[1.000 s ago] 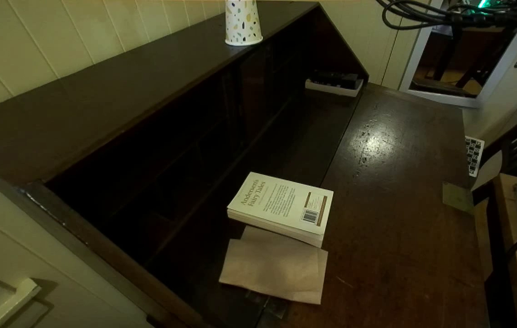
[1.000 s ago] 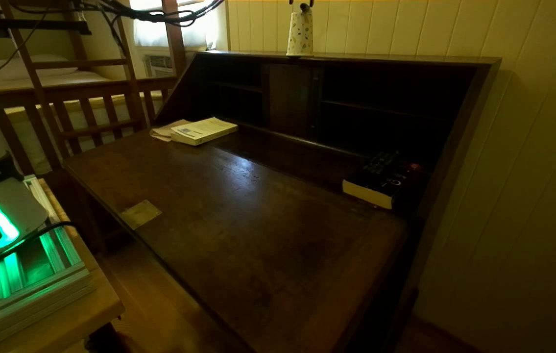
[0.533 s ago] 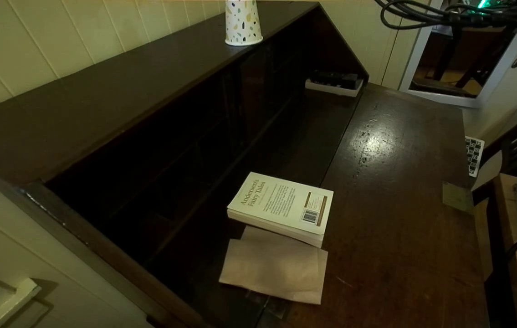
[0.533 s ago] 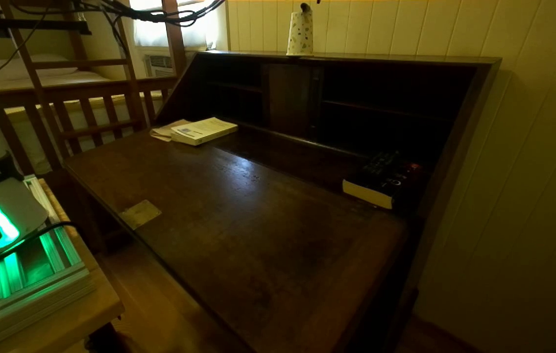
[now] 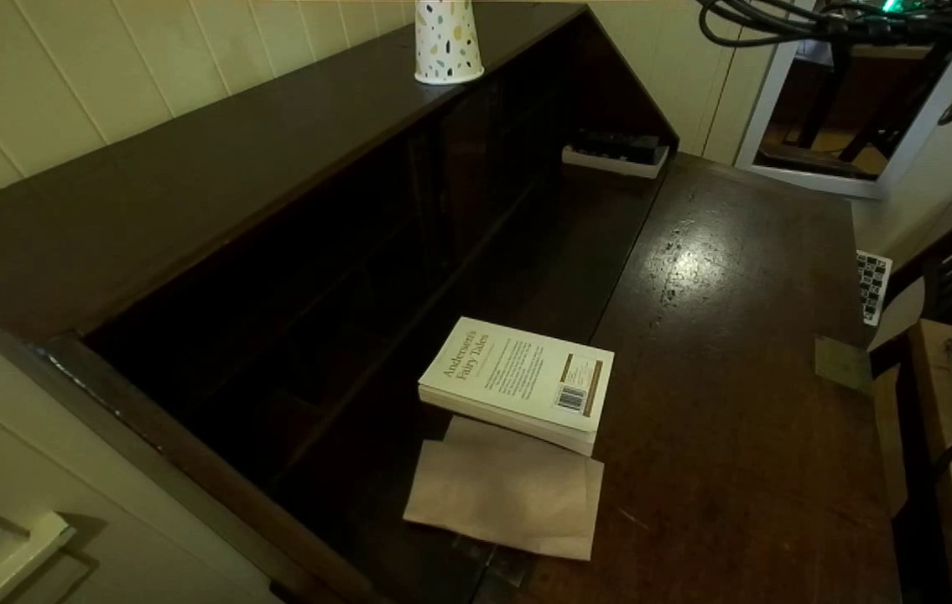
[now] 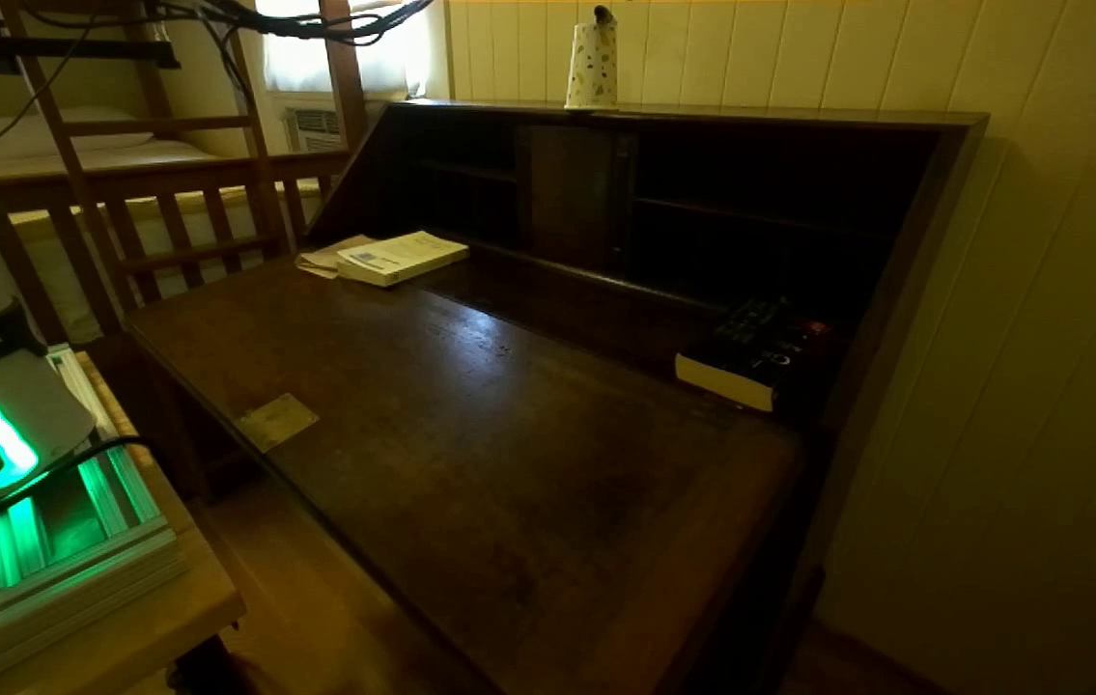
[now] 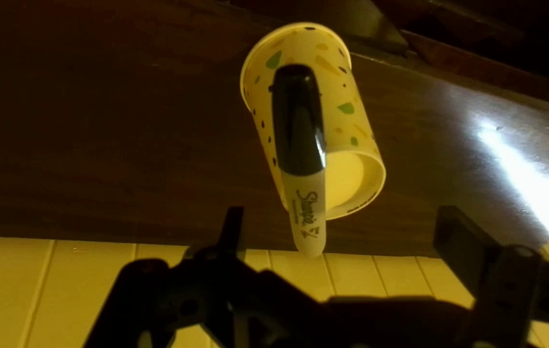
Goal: Put the black object on the cup
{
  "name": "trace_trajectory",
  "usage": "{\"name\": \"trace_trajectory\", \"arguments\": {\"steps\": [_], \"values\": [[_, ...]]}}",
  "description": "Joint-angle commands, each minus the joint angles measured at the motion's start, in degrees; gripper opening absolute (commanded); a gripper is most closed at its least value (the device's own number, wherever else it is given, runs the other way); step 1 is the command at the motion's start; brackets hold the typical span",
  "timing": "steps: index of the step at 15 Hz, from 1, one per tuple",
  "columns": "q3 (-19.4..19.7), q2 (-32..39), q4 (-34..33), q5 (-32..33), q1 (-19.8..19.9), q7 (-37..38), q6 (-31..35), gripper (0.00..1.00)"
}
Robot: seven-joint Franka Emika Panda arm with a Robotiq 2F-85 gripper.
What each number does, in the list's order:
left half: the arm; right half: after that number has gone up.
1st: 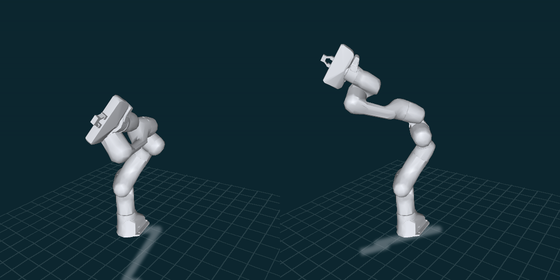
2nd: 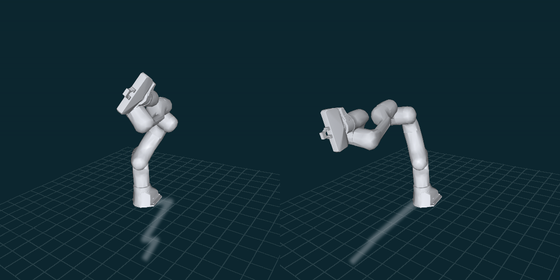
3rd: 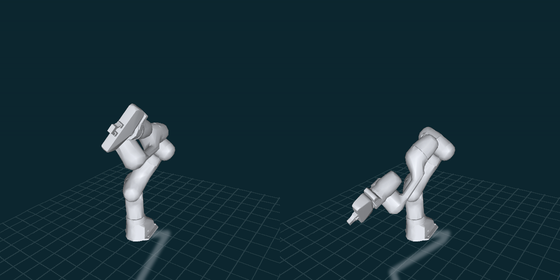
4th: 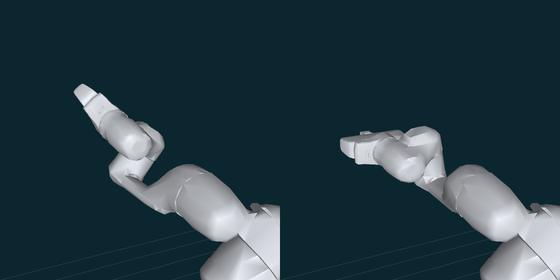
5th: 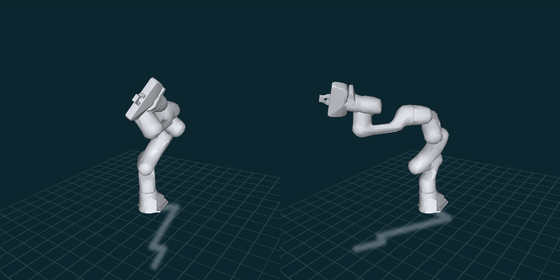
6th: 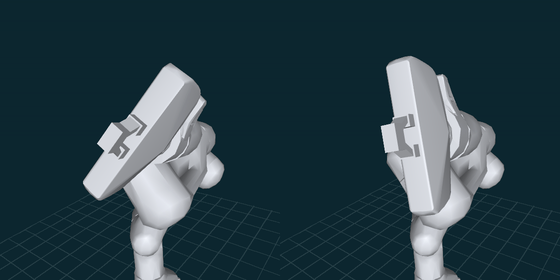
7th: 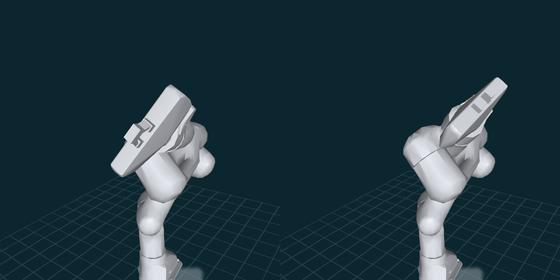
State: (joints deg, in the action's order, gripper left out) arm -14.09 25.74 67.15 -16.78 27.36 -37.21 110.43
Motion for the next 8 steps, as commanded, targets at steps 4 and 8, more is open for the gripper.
{"name": "trace_trajectory", "arguments": {"steps": [4,8], "values": [[1.77,-6.88,8.02,0.15,0.70,6.75,4.89,1.00],[2.48,-11.71,16.00,-0.38,1.05,6.78,7.76,1.00]]}}
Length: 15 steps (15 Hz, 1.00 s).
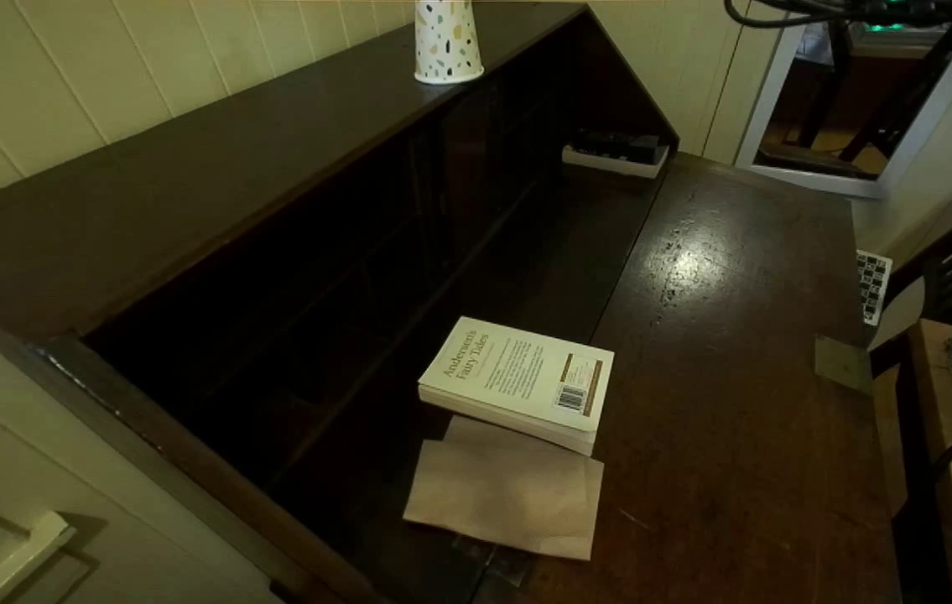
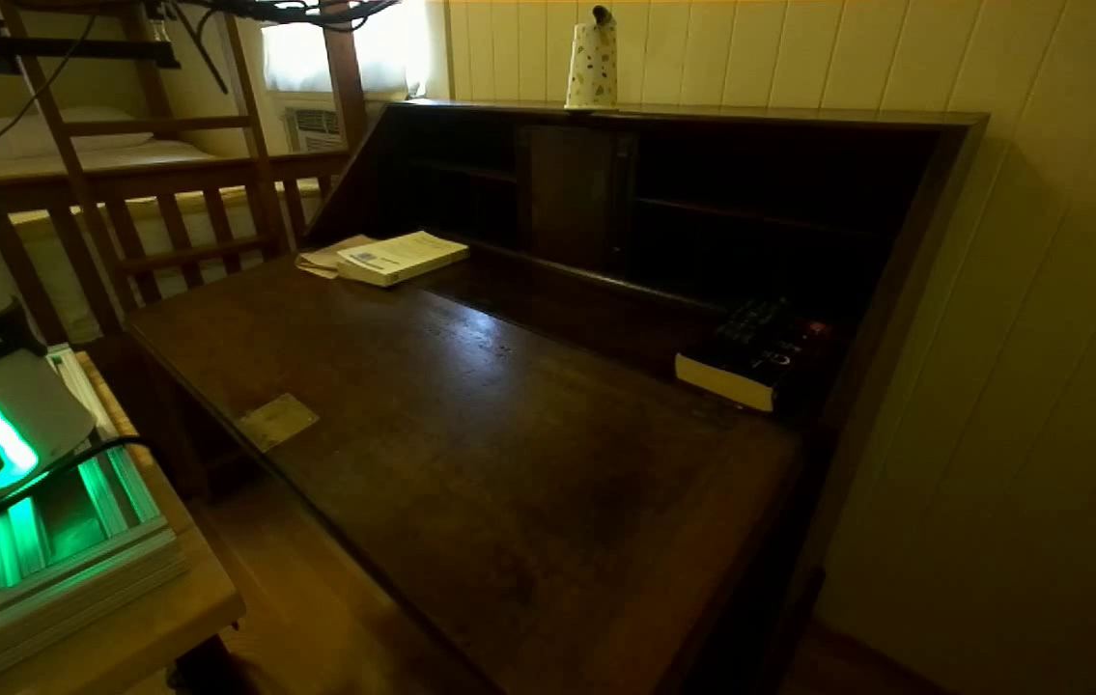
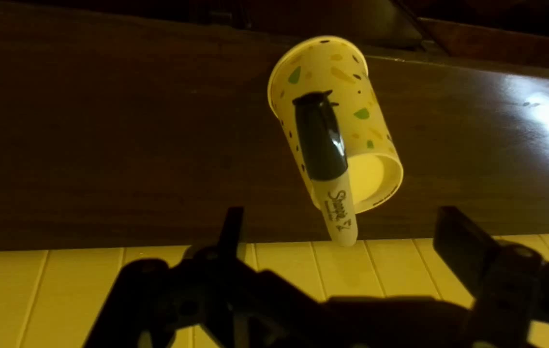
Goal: Put the black object on the cup
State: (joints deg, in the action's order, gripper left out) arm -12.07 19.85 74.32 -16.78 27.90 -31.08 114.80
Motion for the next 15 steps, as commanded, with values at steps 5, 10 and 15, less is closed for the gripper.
{"name": "trace_trajectory", "arguments": {"steps": [5,10,15], "values": [[6.32,-10.79,16.31,-2.83,-3.93,-0.58,6.93,1.00],[11.75,-14.02,21.38,-3.02,-9.01,-0.64,9.33,1.00],[14.06,-12.06,19.43,-2.03,-11.25,-0.47,7.37,1.00]]}}
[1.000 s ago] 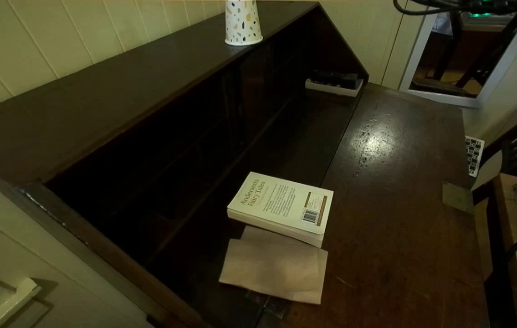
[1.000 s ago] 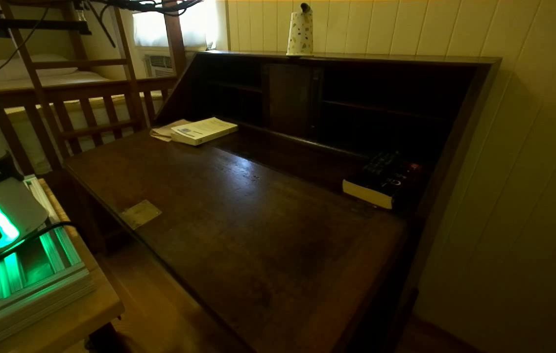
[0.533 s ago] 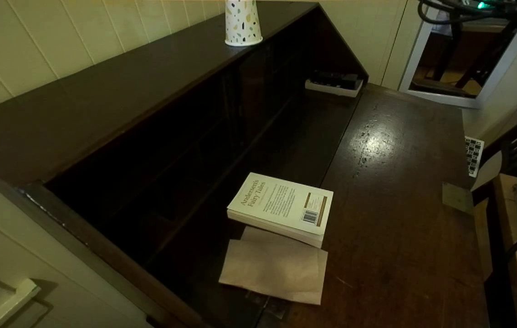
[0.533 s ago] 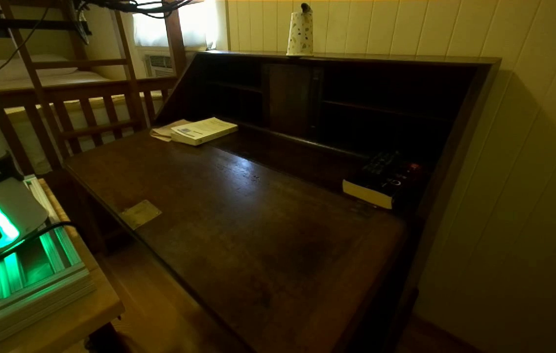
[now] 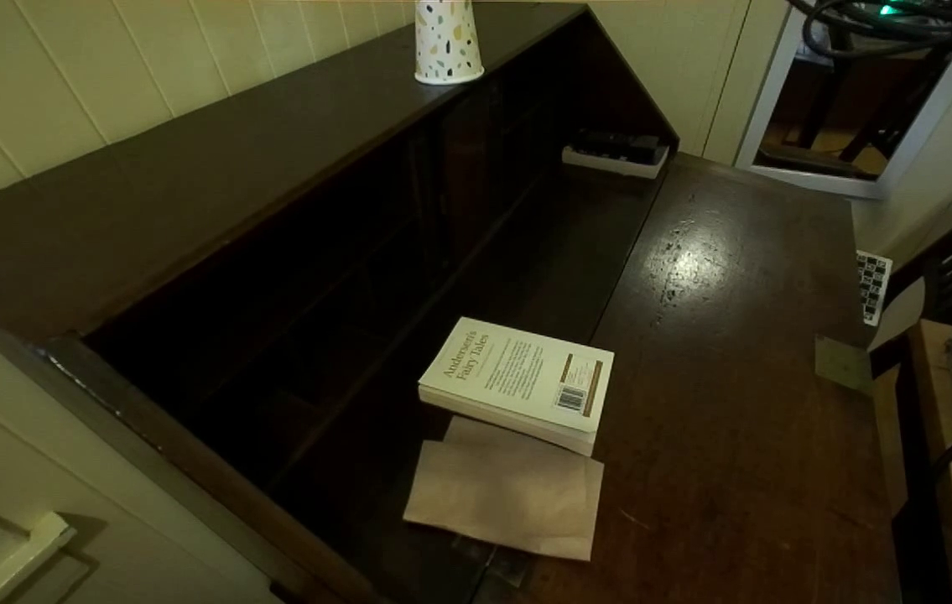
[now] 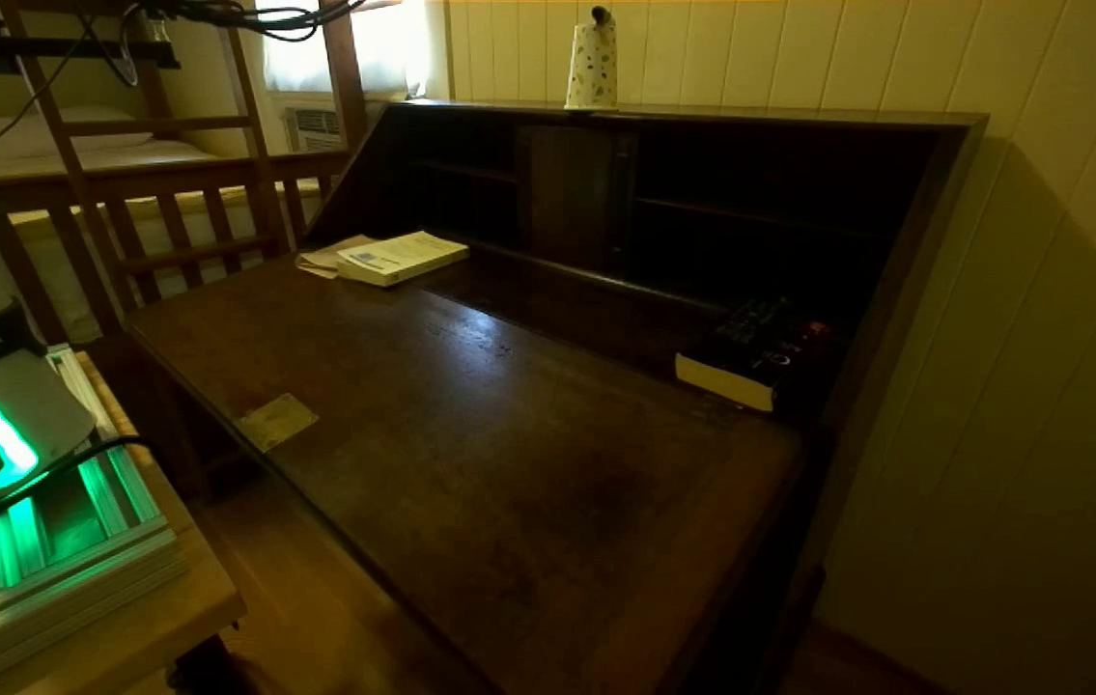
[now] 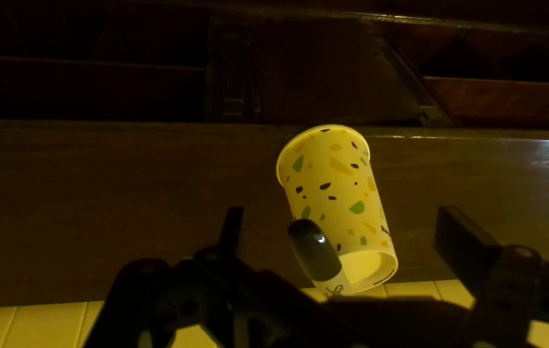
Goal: Put the black object on the cup
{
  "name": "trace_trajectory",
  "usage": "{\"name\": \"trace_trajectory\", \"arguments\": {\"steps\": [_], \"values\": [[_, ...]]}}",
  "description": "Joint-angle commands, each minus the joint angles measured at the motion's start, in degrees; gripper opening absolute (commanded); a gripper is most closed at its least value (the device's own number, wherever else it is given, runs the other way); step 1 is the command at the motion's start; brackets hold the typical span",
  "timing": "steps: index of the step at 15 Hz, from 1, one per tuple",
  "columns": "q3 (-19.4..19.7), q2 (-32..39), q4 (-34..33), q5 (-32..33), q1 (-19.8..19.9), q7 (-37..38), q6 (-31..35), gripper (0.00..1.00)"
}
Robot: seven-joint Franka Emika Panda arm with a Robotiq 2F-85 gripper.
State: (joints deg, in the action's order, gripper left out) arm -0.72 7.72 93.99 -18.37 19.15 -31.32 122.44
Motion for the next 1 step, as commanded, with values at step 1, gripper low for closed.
{"name": "trace_trajectory", "arguments": {"steps": [1], "values": [[2.75,0.01,-0.03,-0.47,-2.50,-0.26,-0.27,1.00]]}}
